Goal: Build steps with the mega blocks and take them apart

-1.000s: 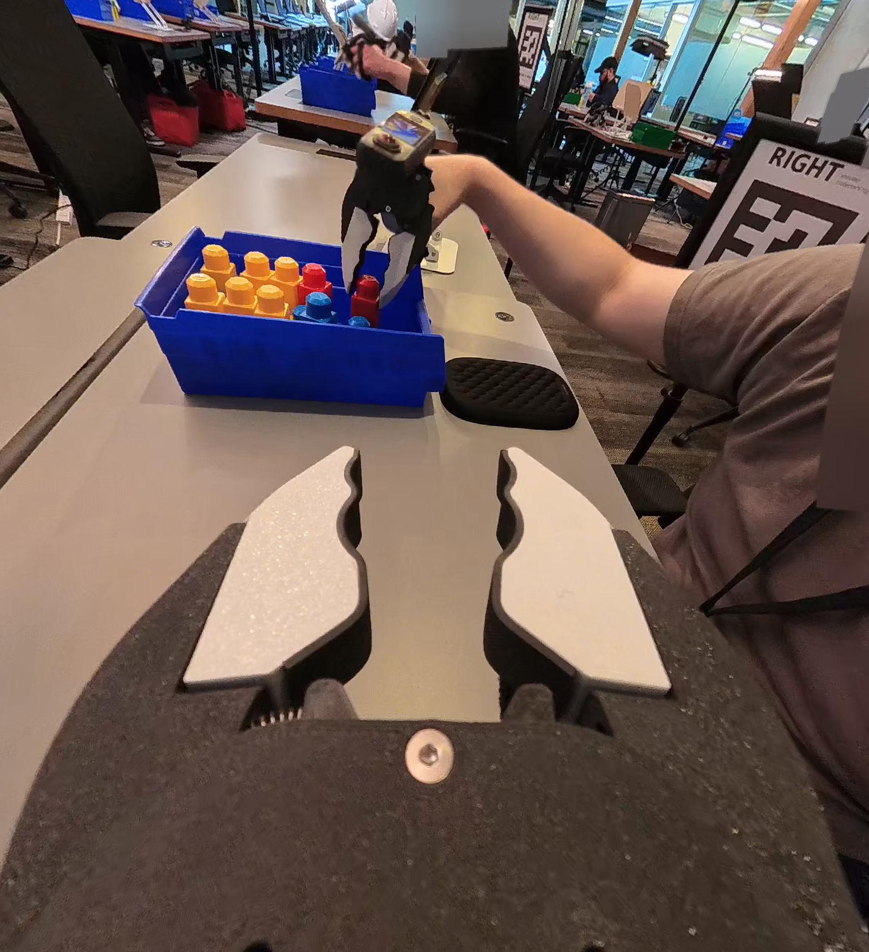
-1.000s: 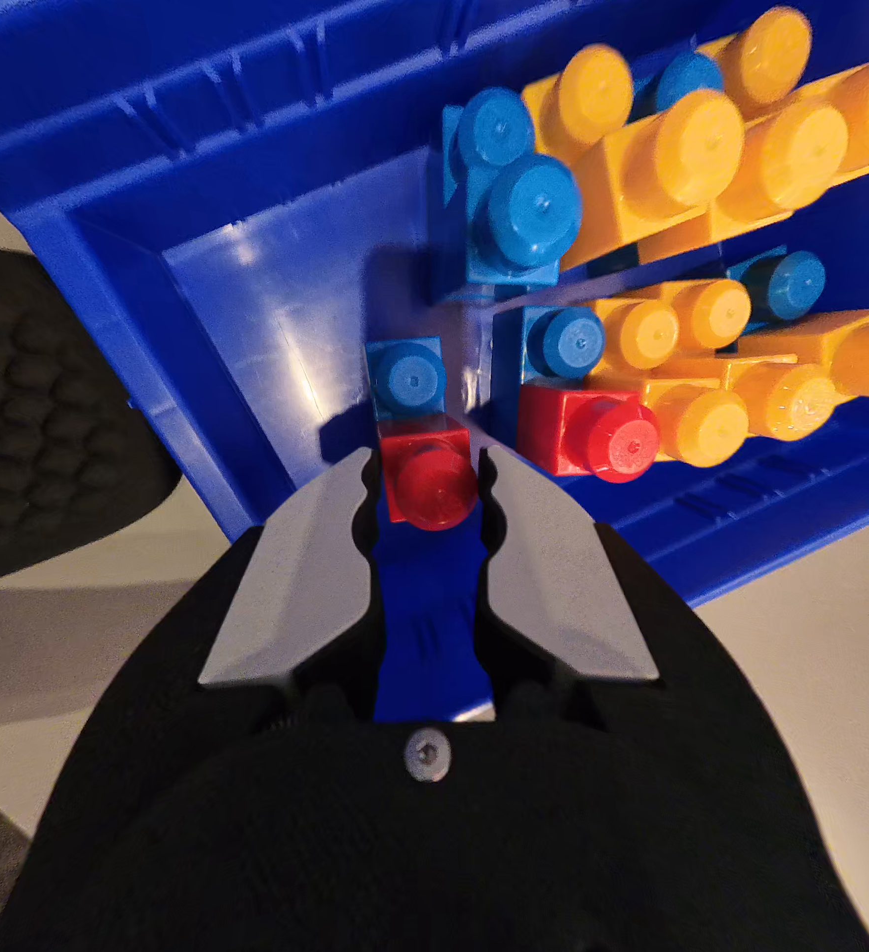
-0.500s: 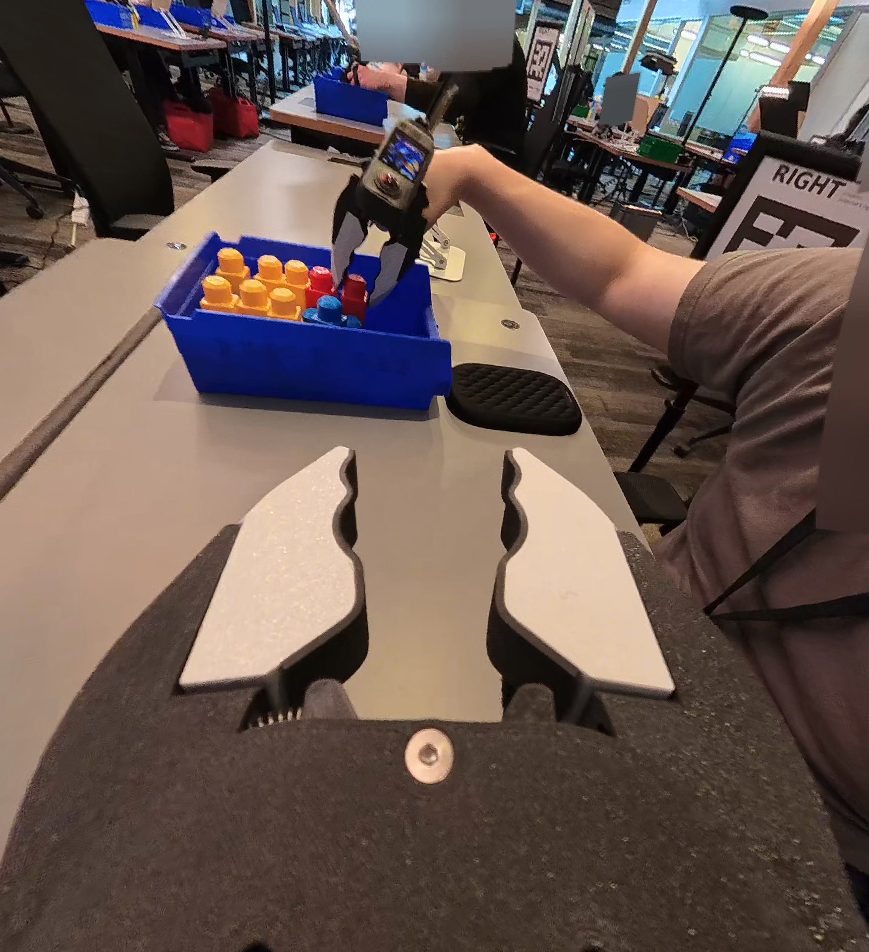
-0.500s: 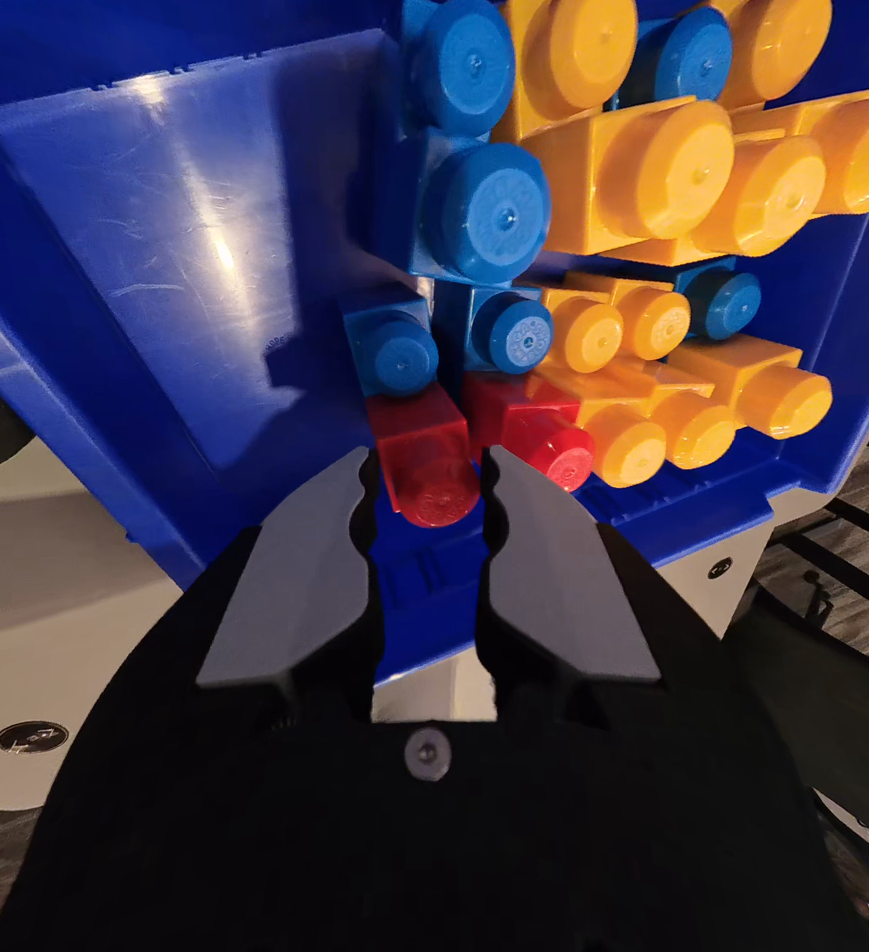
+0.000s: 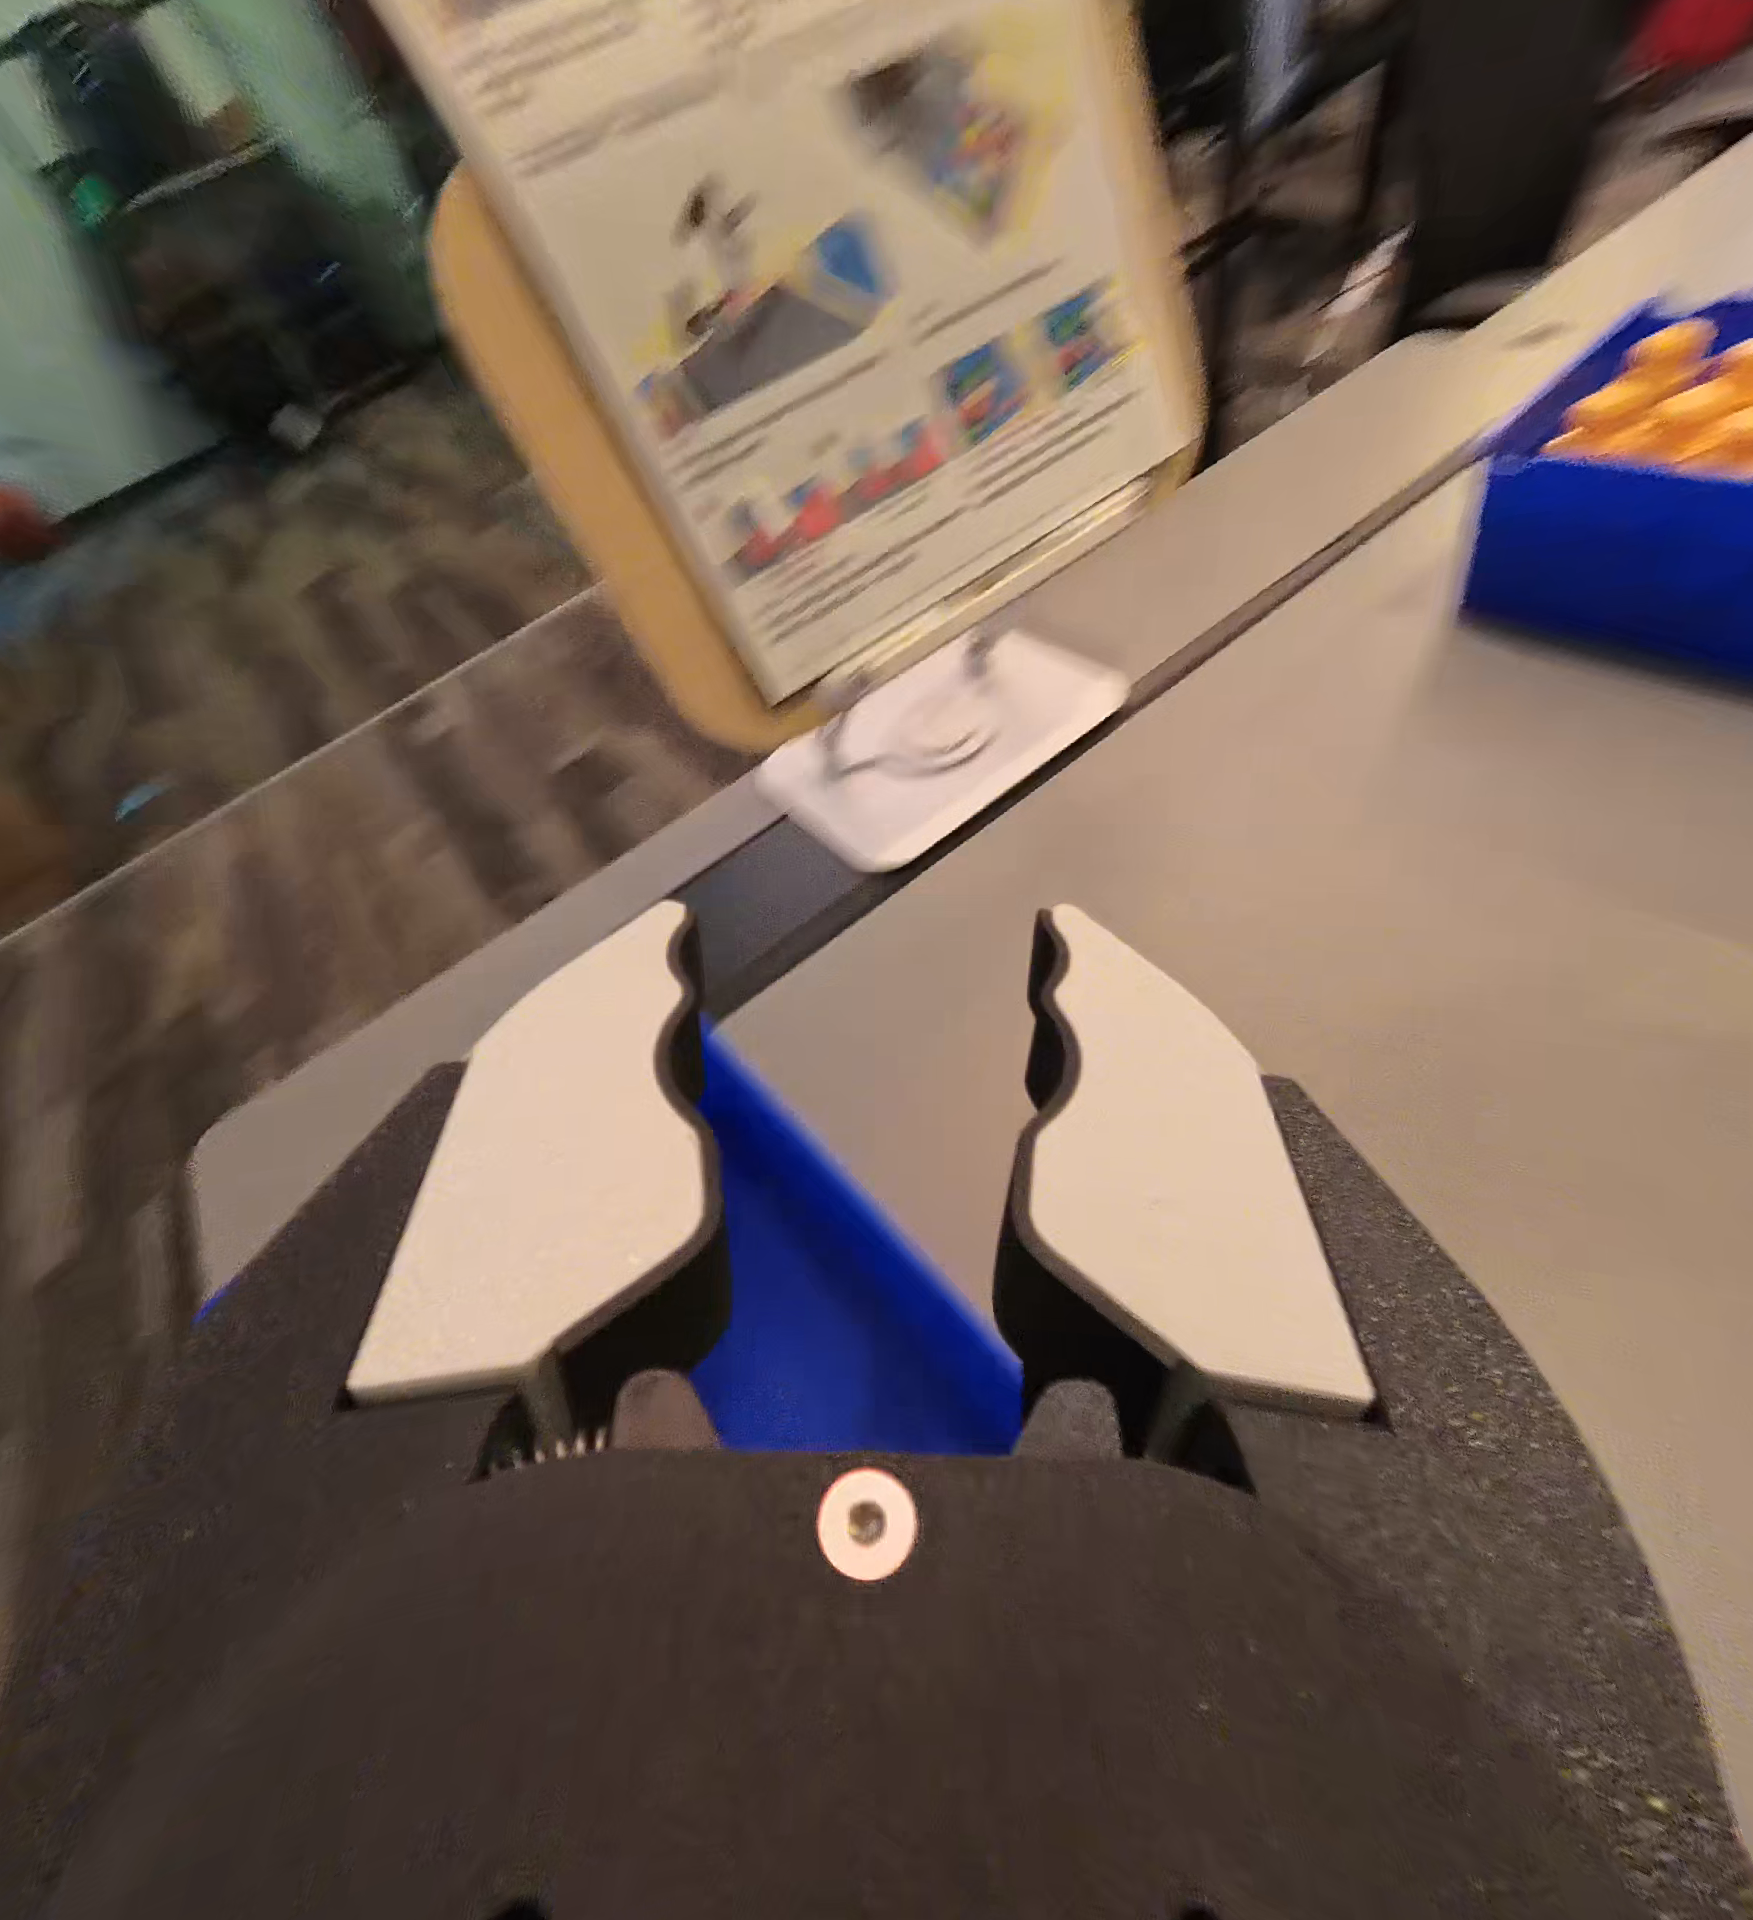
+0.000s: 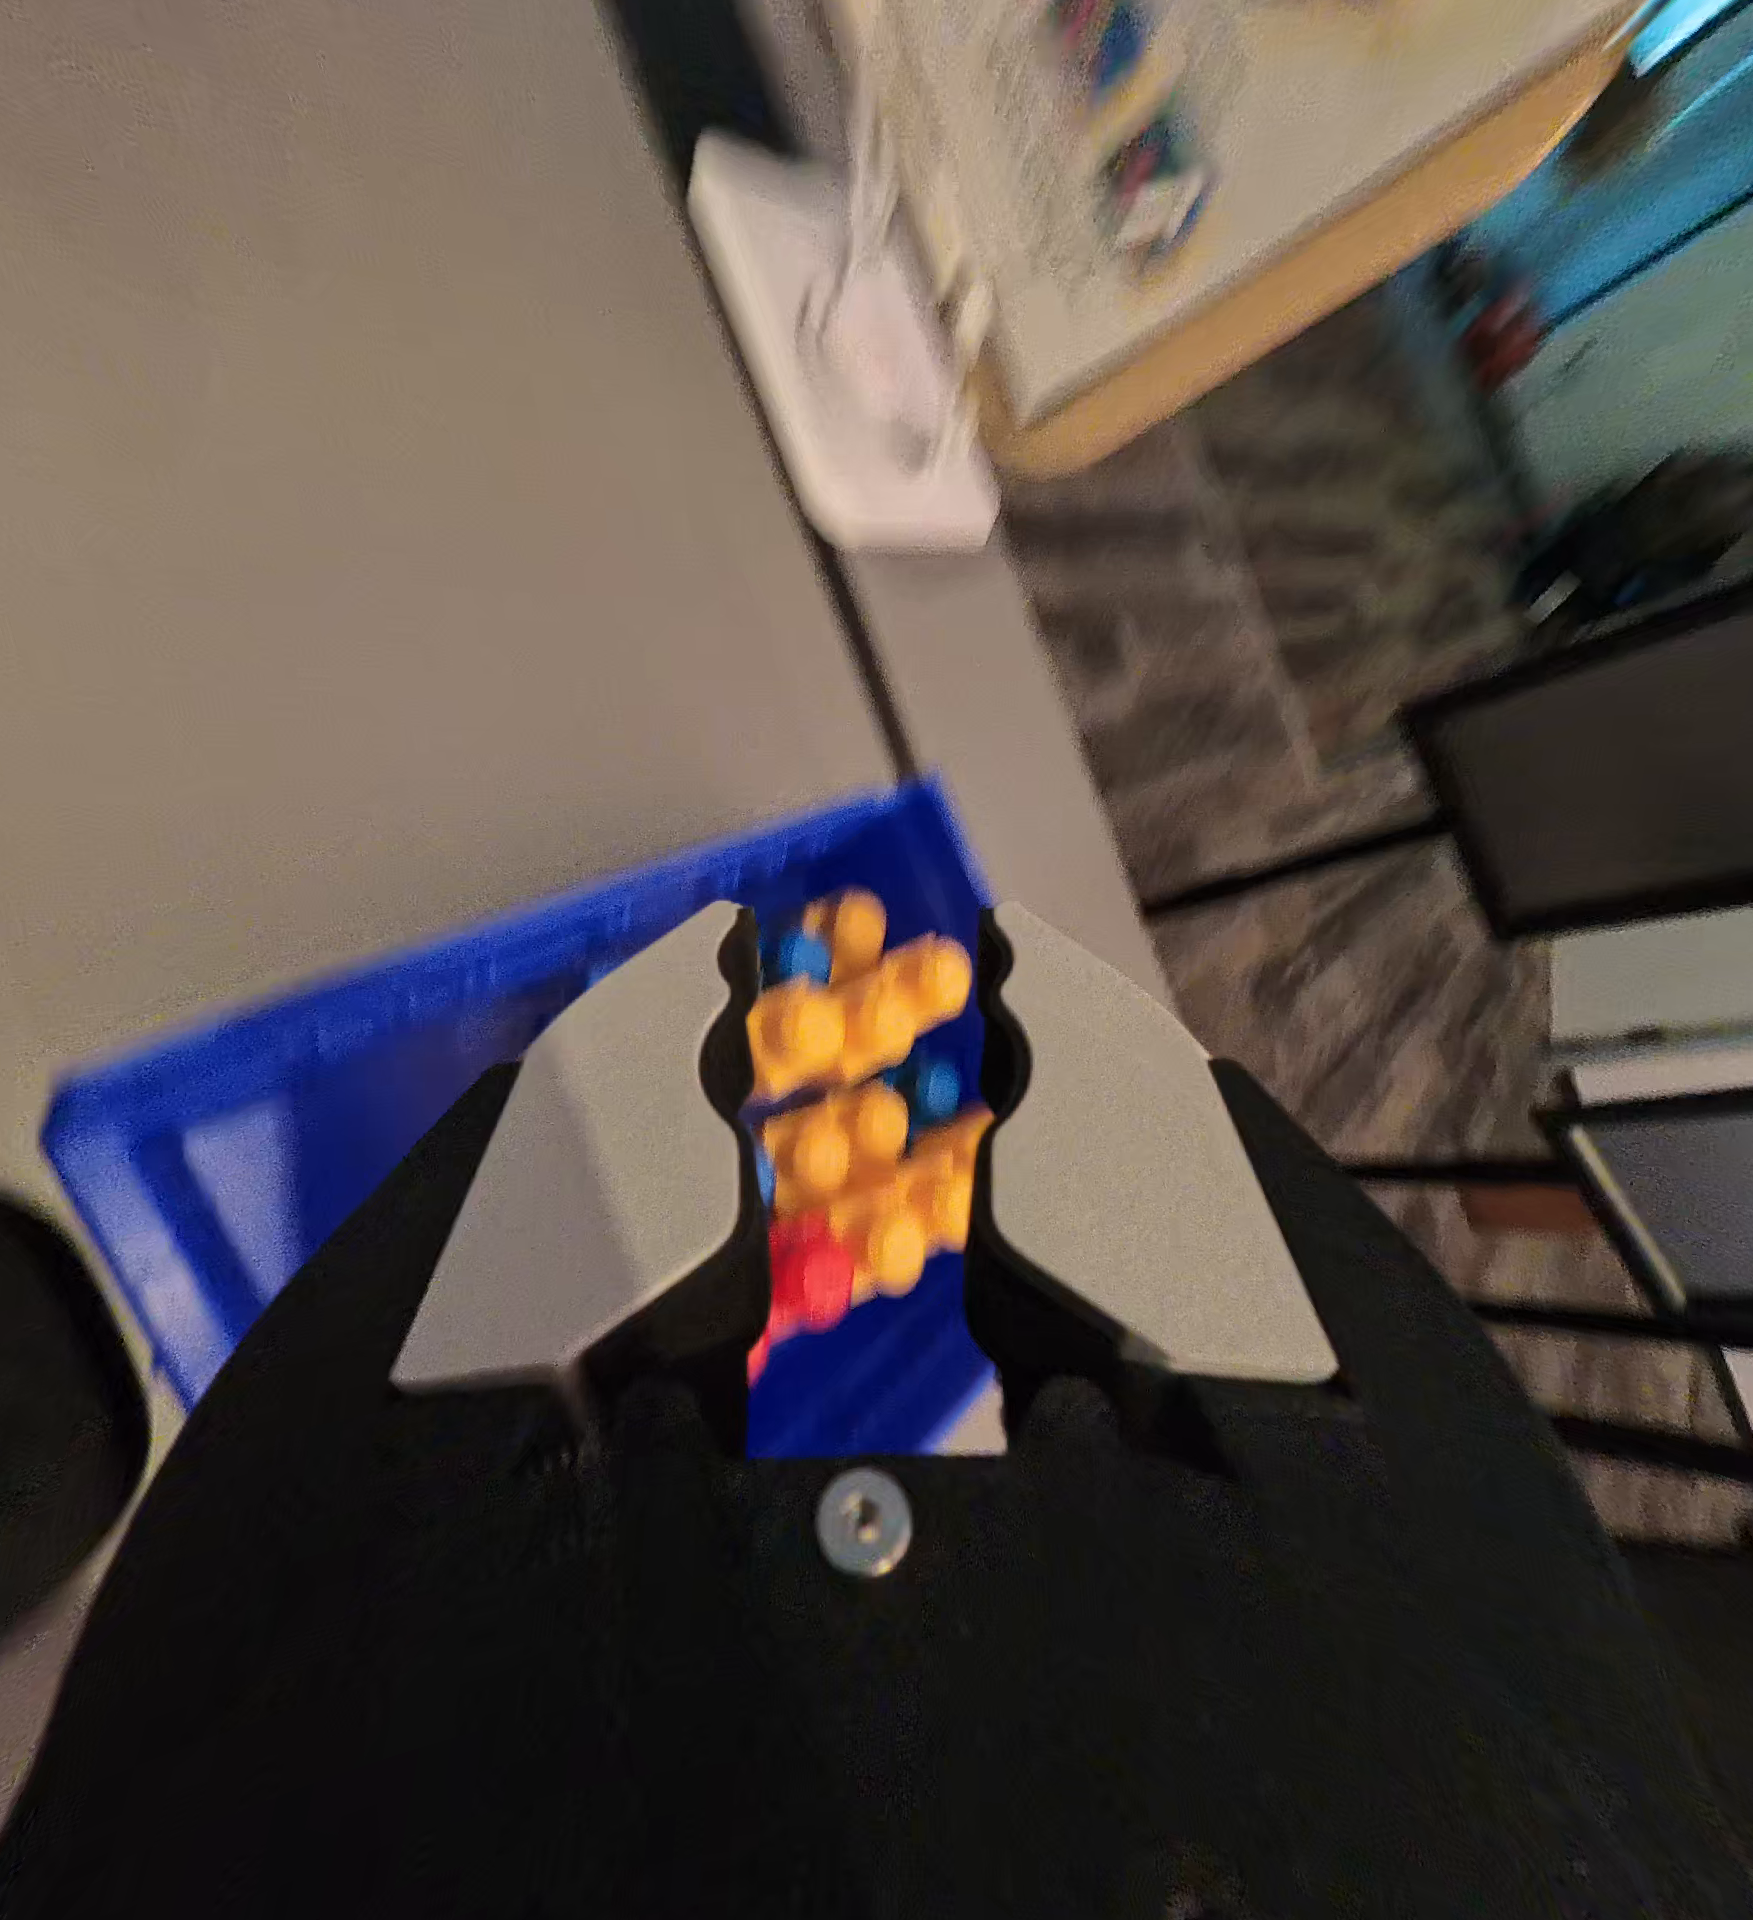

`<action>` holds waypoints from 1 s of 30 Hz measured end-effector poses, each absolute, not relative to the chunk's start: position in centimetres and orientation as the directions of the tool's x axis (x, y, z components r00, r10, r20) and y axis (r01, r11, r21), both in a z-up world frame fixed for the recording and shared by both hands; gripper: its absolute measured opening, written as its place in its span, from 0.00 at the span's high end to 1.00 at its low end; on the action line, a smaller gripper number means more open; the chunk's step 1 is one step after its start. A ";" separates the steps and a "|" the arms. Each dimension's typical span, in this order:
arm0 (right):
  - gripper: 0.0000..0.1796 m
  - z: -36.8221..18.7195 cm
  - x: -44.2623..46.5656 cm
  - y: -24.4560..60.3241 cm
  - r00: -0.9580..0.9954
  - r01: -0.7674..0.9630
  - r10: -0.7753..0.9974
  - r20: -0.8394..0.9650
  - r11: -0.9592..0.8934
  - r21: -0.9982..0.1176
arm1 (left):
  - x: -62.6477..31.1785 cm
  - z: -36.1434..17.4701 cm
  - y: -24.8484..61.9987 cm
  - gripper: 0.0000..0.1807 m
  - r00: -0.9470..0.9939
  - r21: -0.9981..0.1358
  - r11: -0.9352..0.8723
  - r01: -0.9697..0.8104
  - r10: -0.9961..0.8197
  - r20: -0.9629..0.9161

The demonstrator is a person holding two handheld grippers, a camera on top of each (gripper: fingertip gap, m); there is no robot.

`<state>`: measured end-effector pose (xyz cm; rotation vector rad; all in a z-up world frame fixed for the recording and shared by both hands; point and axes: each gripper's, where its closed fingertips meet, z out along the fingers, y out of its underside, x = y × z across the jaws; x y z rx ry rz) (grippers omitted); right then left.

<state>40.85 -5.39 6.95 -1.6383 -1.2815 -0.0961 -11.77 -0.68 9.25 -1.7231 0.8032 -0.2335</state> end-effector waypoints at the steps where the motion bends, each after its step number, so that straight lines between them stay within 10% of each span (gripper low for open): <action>1: 0.77 8.7 39.4 -5.5 0.472 0.693 0.666 0.578 0.127 -0.710 | -13.7 8.7 -0.4 0.67 0.782 -0.905 -0.152 -0.397 -0.573 -0.246; 9: 0.77 16.2 31.3 -5.7 0.560 0.204 0.764 0.320 0.247 -0.947 | -23.9 1.0 4.0 0.70 0.951 -0.820 -0.508 -0.262 -0.279 -0.131; 18: 0.77 11.0 26.3 -4.2 0.478 0.300 0.836 0.268 0.131 -0.945 | -28.6 -7.1 7.2 0.55 0.991 -0.677 -0.736 0.020 0.102 -0.082; 30: 0.76 8.9 27.6 -2.9 0.489 0.355 0.831 0.264 0.087 -0.931 | -29.3 -11.6 7.9 0.45 0.964 -0.572 -0.819 0.042 0.183 -0.192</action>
